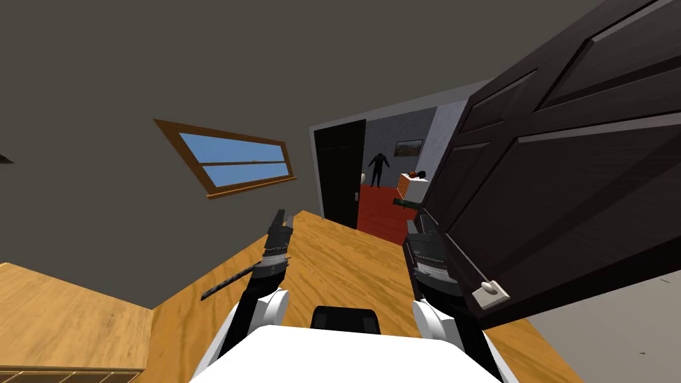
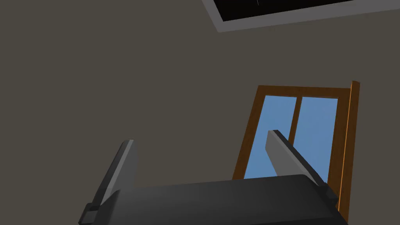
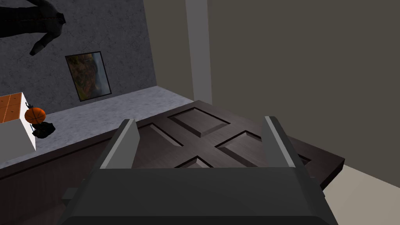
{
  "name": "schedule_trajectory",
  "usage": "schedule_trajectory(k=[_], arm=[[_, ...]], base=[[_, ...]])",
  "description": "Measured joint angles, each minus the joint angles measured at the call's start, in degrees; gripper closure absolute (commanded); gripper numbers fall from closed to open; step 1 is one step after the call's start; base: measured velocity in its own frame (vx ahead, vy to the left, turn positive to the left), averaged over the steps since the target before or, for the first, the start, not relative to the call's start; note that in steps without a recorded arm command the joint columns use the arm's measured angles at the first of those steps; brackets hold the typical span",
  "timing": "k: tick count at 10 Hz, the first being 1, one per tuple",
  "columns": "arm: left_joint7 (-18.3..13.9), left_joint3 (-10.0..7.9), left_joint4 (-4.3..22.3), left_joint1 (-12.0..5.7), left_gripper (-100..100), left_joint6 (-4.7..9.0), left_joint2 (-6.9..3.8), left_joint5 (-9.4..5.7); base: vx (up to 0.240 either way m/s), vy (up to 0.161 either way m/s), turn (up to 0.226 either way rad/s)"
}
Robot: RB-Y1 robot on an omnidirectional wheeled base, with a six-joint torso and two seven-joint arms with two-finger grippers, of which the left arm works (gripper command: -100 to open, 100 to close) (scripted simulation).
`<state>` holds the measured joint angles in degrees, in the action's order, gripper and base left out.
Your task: Pull the door open
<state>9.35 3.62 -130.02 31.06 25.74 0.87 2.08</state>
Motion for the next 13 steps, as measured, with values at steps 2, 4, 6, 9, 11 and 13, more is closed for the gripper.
schedule_trajectory(k=[2, 4, 6, 9, 11, 13], arm=[[-0.55, -0.24, 2.38, -0.96, -100, 0.52, -0.92, -0.29], [-0.78, -0.02, 4.90, -2.09, -100, 1.15, -1.21, -0.25], [-1.33, -0.05, 7.61, -3.06, -100, 1.85, -1.96, -0.47], [-2.00, -0.05, 11.91, -4.85, -100, 2.99, -2.76, -0.70], [-2.63, -0.25, 14.37, -5.82, -100, 3.57, -3.42, -0.97], [-2.96, -0.13, 16.73, -6.78, -100, 4.08, -3.73, -1.04]], base=[[0.119, -0.041, -0.046], [0.131, -0.028, -0.054], [0.117, -0.020, -0.049], [0.114, -0.037, -0.060], [0.095, -0.020, -0.053], [0.092, -0.021, -0.059]])
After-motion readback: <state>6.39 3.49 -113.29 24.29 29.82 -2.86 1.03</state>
